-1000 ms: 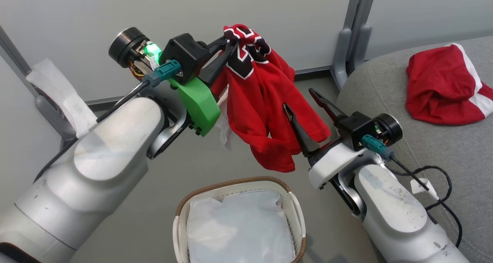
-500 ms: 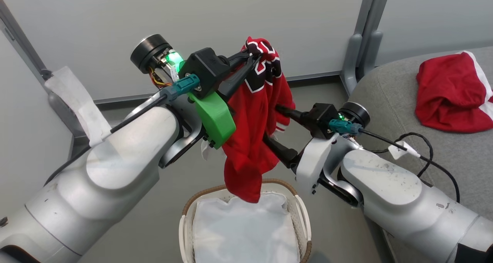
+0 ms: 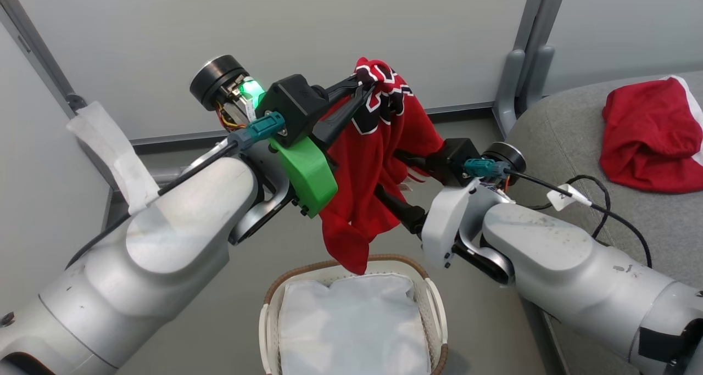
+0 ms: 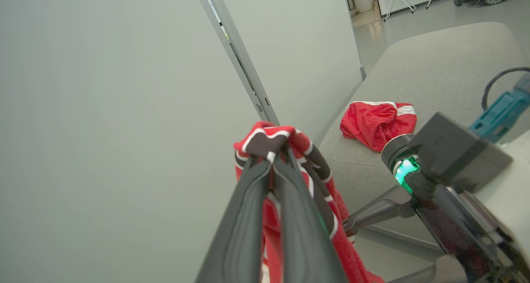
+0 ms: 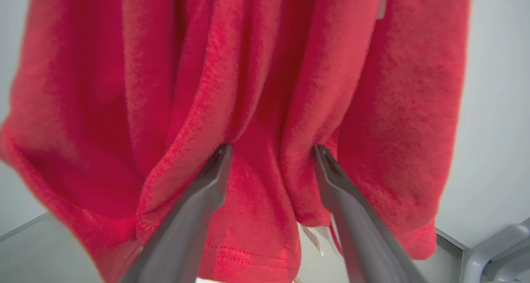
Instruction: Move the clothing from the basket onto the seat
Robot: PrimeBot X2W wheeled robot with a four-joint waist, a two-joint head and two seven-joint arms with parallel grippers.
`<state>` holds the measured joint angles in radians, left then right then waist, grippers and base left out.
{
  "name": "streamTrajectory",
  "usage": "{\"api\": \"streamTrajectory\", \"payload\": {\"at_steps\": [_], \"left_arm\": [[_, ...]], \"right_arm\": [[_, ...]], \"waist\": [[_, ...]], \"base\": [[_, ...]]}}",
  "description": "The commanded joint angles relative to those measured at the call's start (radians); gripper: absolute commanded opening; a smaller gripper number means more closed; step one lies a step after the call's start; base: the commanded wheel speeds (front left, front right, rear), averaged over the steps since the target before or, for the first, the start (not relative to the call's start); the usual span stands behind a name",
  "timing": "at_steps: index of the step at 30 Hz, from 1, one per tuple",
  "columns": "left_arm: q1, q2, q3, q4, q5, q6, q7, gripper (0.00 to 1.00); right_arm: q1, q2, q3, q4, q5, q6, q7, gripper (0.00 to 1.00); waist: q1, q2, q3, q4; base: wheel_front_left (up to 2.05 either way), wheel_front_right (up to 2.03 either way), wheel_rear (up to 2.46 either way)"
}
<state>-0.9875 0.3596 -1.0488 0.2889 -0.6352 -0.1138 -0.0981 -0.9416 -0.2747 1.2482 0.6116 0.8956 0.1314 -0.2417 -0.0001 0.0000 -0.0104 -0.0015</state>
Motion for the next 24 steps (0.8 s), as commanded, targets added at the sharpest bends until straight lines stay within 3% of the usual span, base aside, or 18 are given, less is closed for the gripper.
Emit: {"api": "streamTrajectory", "payload": {"at_steps": [1,6,8,9,10,11,24], "left_arm": [[0.01,-0.005,-0.002,-0.008,-0.012,0.002,-0.006,0.0],[-0.004,-0.011,-0.006,-0.013,-0.013,-0.001,-0.009,0.0],[-0.006,-0.012,-0.006,-0.01,-0.013,-0.001,-0.011,0.0],[-0.005,-0.011,-0.006,-0.007,-0.016,-0.001,-0.012,0.0],[-0.004,-0.011,-0.006,-0.004,-0.018,-0.001,-0.012,0.0],[-0.003,-0.009,-0.005,-0.001,-0.019,-0.001,-0.012,0.0],[0.026,0.05,0.023,0.08,-0.049,0.023,-0.024,0.0]], "right_arm": [[-0.009,0.028,0.006,0.014,0.003,-0.001,-0.007,1.0],[-0.027,0.081,0.019,0.061,0.035,-0.001,-0.015,1.0],[-0.037,0.1,0.024,0.081,0.035,-0.001,-0.018,0.49],[-0.043,0.109,0.024,0.095,0.027,-0.001,-0.019,0.32],[-0.047,0.119,0.026,0.106,0.021,-0.001,-0.021,0.09],[-0.05,0.125,0.026,0.115,0.019,-0.001,-0.023,0.0],[-0.007,0.095,-0.125,0.097,-0.069,-0.001,-0.025,0.0]], "waist": [[0.0001,0.0,0.002,0.001],[0.0001,0.0,0.008,0.004],[0.0001,0.0,0.01,0.005],[0.0001,0.0,0.011,0.005],[0.0001,0.0,0.013,0.006],[0.0001,0.0,0.014,0.007],[0.0001,0.0,0.028,-0.009]], "base": [[0.0,0.0,0.0],[0.0,0.0,0.0],[0.0,0.0,0.0],[0.0,0.0,0.0],[0.0,0.0,0.0],[0.0,0.0,0.0],[0.0,0.0,0.0]]}}
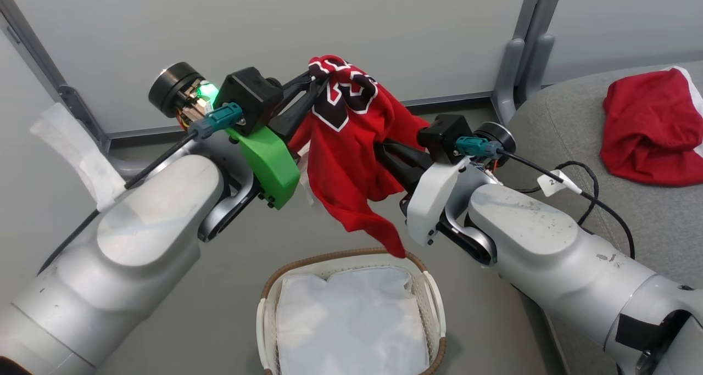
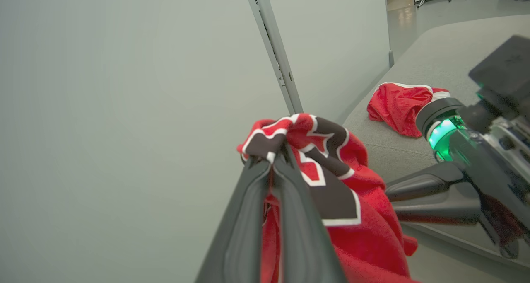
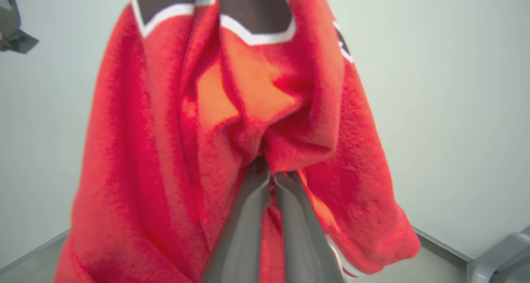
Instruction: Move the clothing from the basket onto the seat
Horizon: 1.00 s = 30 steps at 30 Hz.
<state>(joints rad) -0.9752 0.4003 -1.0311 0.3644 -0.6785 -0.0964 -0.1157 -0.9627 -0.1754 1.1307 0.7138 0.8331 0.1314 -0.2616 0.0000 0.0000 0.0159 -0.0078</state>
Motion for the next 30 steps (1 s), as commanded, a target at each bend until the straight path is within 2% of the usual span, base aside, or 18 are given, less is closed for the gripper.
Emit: {"api": "streamTrajectory", "payload": {"at_steps": [1,9,10,11,12,13,14,22,30], "left_arm": [[0.016,0.014,0.009,0.011,-0.007,0.009,-0.007,0.0],[0.042,0.041,0.026,0.068,-0.038,0.027,-0.008,0.0],[0.046,0.042,0.026,0.075,-0.041,0.027,-0.01,0.07],[0.051,0.043,0.029,0.08,-0.046,0.028,-0.012,0.25],[0.056,0.044,0.029,0.085,-0.048,0.028,-0.015,0.5],[0.059,0.044,0.03,0.089,-0.05,0.029,-0.017,0.71],[0.064,0.043,0.033,0.093,-0.055,0.031,-0.02,1.0],[0.111,0.036,0.046,0.107,-0.09,0.047,-0.05,1.0],[0.185,-0.024,0.023,0.07,-0.09,0.064,-0.101,1.0]], "right_arm": [[0.019,-0.008,-0.019,-0.008,-0.013,-0.001,-0.005,0.0],[0.061,-0.032,-0.149,-0.058,-0.075,-0.001,-0.005,0.0],[0.066,-0.035,-0.171,-0.067,-0.085,-0.001,-0.005,0.0],[0.071,-0.038,-0.189,-0.074,-0.093,-0.001,-0.005,0.0],[0.078,-0.039,-0.211,-0.083,-0.105,-0.001,-0.005,0.0],[0.082,-0.039,-0.228,-0.09,-0.115,-0.001,-0.005,0.0],[0.087,-0.04,-0.253,-0.098,-0.126,-0.001,-0.005,0.0],[0.125,-0.038,-0.421,-0.142,-0.203,-0.001,-0.005,0.0],[0.17,-0.064,-0.574,-0.191,-0.274,-0.001,-0.005,0.0]], "waist": [[0.0,0.0,0.003,-0.005],[0.0,0.0,0.013,-0.02],[0.0,0.0,0.014,-0.022],[0.0,0.0,0.015,-0.023],[0.0,0.0,0.017,-0.025],[0.0,0.0,0.018,-0.026],[0.0,0.0,0.019,-0.027],[0.0,0.0,0.034,-0.052],[0.0,0.0,0.068,-0.121]], "base": [[0.0,0.0,0.0],[0.0,0.0,0.0],[0.0,0.0,0.0],[0.0,0.0,0.0],[0.0,0.0,0.0],[0.0,0.0,0.0],[0.0,0.0,0.0],[0.0,0.0,0.0],[0.0,0.0,0.0]]}}
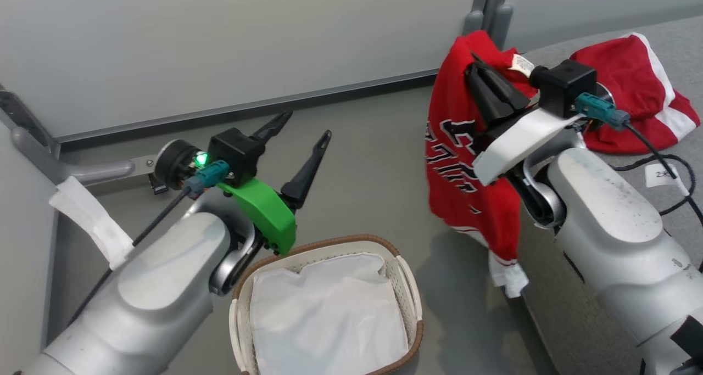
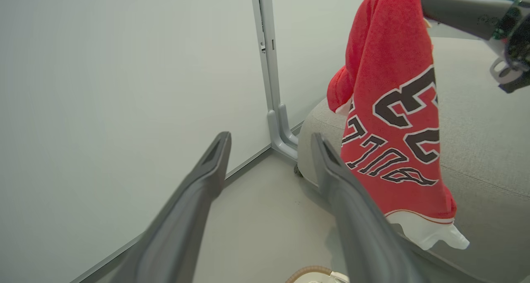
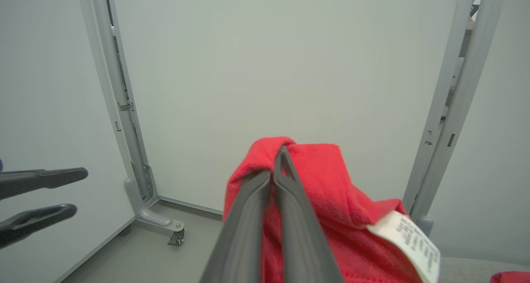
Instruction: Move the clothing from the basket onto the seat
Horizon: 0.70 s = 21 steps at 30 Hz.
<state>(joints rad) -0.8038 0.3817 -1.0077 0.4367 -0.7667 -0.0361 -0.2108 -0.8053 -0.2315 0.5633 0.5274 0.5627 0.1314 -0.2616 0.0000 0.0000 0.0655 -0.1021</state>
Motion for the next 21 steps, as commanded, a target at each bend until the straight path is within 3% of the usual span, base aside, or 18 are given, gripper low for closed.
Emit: {"api": "streamTrajectory", "payload": {"at_steps": [1,11,21], "left_arm": [[0.025,-0.016,-0.006,-0.009,0.002,0.007,-0.012,1.0],[0.058,-0.095,-0.035,-0.016,0.046,0.017,-0.044,1.0],[0.017,-0.106,-0.021,-0.004,0.082,0.026,-0.052,1.0]], "right_arm": [[0.018,-0.016,-0.024,-0.012,-0.014,-0.001,-0.005,0.0],[0.061,-0.088,-0.161,-0.075,-0.066,-0.001,-0.005,0.0],[0.083,-0.084,-0.193,-0.122,-0.09,-0.001,-0.005,0.0]], "waist": [[0.0,0.0,0.026,-0.042],[0.0,0.0,0.107,-0.207],[0.0,0.0,0.191,-0.313]], "base": [[0.0,0.0,0.0],[0.0,0.0,0.0],[0.0,0.0,0.0]]}}
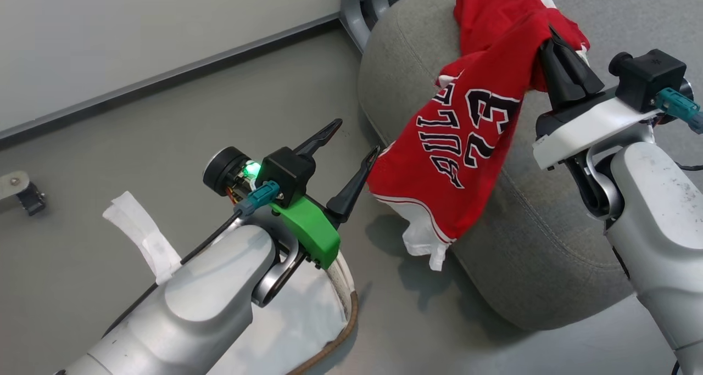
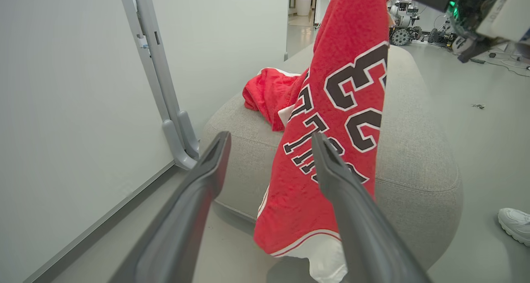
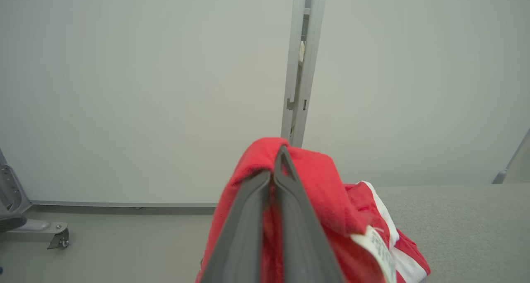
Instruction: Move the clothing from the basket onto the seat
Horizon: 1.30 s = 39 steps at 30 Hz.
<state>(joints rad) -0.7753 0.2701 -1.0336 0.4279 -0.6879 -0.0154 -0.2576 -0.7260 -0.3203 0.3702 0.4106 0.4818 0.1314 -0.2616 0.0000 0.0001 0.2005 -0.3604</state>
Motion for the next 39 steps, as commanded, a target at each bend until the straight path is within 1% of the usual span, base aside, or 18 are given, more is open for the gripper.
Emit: {"api": "streamTrajectory", "payload": {"at_steps": [1,7,12,15,23,27,29,34,36,39], "left_arm": [[-0.015,0.005,0.007,0.005,0.005,0.005,-0.005,1.0],[-0.027,-0.004,0.014,-0.002,0.024,0.005,-0.008,1.0],[-0.026,-0.015,0.011,-0.02,0.046,0.011,-0.008,1.0],[-0.019,-0.019,0.005,-0.035,0.06,0.012,-0.007,1.0],[-0.01,-0.036,-0.013,-0.099,0.099,0.024,-0.008,1.0],[-0.014,-0.039,-0.022,-0.13,0.115,0.034,-0.008,1.0],[-0.022,-0.04,-0.024,-0.144,0.12,0.035,-0.008,1.0],[-0.053,-0.033,-0.023,-0.175,0.139,0.048,-0.001,1.0],[-0.063,-0.026,-0.025,-0.187,0.15,0.054,0.006,1.0],[-0.087,-0.016,-0.024,-0.204,0.165,0.061,0.015,1.0]], "right_arm": [[0.002,0.007,0.001,-0.004,-0.012,-0.001,-0.005,0.0],[-0.042,0.004,0.001,0.023,-0.013,-0.001,-0.005,0.0],[-0.13,-0.038,-0.02,0.069,-0.015,-0.001,-0.003,0.0],[-0.222,-0.08,-0.053,0.103,-0.015,-0.001,0.021,0.0],[-0.519,-0.25,-0.169,0.179,-0.105,-0.001,0.144,0.0],[-0.63,-0.312,-0.233,0.213,-0.153,-0.001,0.194,0.0],[-0.666,-0.326,-0.271,0.232,-0.162,-0.001,0.211,0.0],[-0.657,-0.349,-0.318,0.296,-0.203,-0.001,0.226,0.0],[-0.632,-0.348,-0.339,0.332,-0.216,-0.001,0.217,0.0],[-0.581,-0.326,-0.387,0.405,-0.234,-0.001,0.186,0.0]], "waist": [[0.0,-0.0001,0.063,-0.058],[0.0,-0.0001,0.099,-0.053],[0.0,-0.0001,0.122,-0.019],[0.0,-0.0001,0.136,0.01],[0.0,-0.0001,0.182,0.104],[0.0,-0.0001,0.218,0.144],[0.0,-0.0001,0.237,0.163],[0.0,-0.0001,0.301,0.194],[0.0,-0.0001,0.33,0.203],[0.0,-0.0001,0.37,0.211]], "base": [[0.0,0.0,0.0],[0.0,0.0,0.0],[0.0,0.0,0.0],[0.0,0.0,0.0],[0.0,0.0,0.0],[0.0,0.0,0.0],[0.0,0.0,0.0],[0.0,0.0,0.0],[0.0,0.0,0.0],[0.0,0.0,0.0]]}}
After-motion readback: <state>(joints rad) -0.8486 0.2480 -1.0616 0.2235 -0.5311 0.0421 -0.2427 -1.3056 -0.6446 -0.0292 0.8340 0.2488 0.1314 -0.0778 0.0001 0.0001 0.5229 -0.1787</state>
